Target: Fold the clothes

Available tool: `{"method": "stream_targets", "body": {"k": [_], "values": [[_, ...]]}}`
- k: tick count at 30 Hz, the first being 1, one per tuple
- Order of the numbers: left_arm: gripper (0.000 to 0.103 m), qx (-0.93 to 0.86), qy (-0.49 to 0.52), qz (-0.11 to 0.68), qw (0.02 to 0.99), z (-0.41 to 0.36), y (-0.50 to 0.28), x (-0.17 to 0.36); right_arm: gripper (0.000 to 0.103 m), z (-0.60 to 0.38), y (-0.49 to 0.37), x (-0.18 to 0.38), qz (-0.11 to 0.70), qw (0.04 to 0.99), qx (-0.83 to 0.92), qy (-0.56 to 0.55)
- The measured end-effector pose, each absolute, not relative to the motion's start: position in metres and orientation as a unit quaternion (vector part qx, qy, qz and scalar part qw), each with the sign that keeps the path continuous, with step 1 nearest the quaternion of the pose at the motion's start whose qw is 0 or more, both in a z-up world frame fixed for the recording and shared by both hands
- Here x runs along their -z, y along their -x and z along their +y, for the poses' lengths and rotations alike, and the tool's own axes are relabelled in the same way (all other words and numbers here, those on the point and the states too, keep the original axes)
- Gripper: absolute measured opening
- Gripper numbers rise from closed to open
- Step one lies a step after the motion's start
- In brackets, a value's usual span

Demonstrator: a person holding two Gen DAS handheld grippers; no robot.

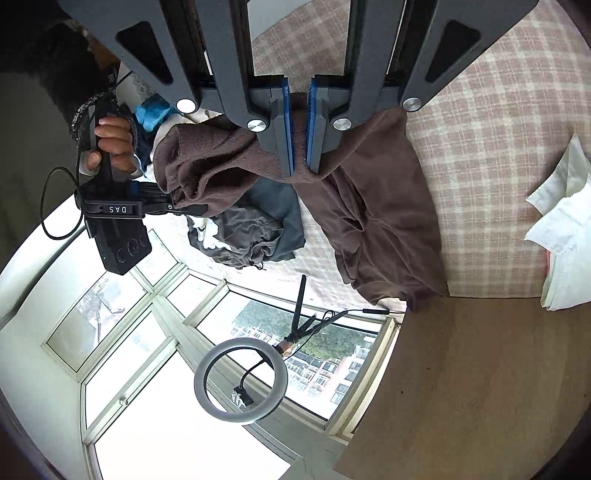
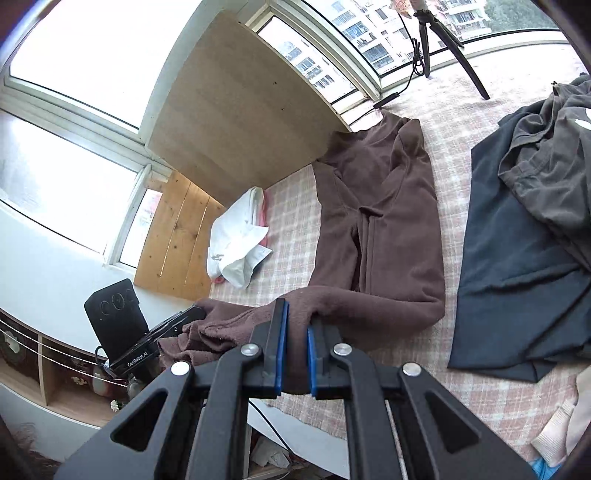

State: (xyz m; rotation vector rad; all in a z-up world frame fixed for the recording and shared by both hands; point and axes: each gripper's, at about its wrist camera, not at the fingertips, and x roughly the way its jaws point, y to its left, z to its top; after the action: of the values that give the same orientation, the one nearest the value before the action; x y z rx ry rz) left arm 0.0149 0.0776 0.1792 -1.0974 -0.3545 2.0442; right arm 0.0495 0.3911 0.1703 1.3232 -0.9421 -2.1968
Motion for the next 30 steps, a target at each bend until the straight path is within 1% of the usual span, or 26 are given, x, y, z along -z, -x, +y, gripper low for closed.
{"method": "stream_targets", "body": {"k": [5, 10, 17, 21, 23, 25, 26, 28, 29, 30], "values": [[0.006, -0.807, 0.437, -0.158, 0.363, 0.086, 0.049, -0.182, 0.009, 0.412, 0.022, -0.159, -0.368, 0.187, 0.768, -0.489], [0.005, -0.801, 0.464, -0.170, 0.337, 0.097, 0.109, -0.158, 0.009, 0.431, 0.092, -0.129, -0.392, 0.169, 0.748, -0.509], [0.005, -0.771, 0.522, -0.191, 0.310, 0.106, 0.196, -0.092, 0.009, 0.451, 0.170, -0.061, -0.426, 0.129, 0.709, -0.547], [0.006, -0.737, 0.575, -0.195, 0.297, 0.114, 0.242, -0.039, 0.009, 0.453, 0.208, -0.021, -0.430, 0.127, 0.685, -0.574], [0.006, -0.711, 0.606, -0.208, 0.289, 0.117, 0.263, -0.013, 0.011, 0.454, 0.225, -0.003, -0.439, 0.125, 0.663, -0.594], [0.007, -0.687, 0.618, -0.240, 0.295, 0.114, 0.272, -0.001, 0.011, 0.460, 0.234, 0.007, -0.461, 0.126, 0.638, -0.603], [0.007, -0.687, 0.615, -0.241, 0.302, 0.113, 0.272, -0.003, 0.011, 0.463, 0.234, 0.005, -0.464, 0.131, 0.638, -0.600], [0.009, -0.688, 0.608, -0.244, 0.313, 0.110, 0.272, -0.007, 0.014, 0.469, 0.232, -0.004, -0.461, 0.148, 0.650, -0.585], [0.013, -0.688, 0.605, -0.247, 0.316, 0.108, 0.271, -0.009, 0.016, 0.473, 0.229, -0.008, -0.469, 0.160, 0.650, -0.576], [0.022, -0.688, 0.603, -0.249, 0.318, 0.106, 0.271, -0.012, 0.021, 0.476, 0.226, -0.009, -0.482, 0.172, 0.645, -0.567]]}}
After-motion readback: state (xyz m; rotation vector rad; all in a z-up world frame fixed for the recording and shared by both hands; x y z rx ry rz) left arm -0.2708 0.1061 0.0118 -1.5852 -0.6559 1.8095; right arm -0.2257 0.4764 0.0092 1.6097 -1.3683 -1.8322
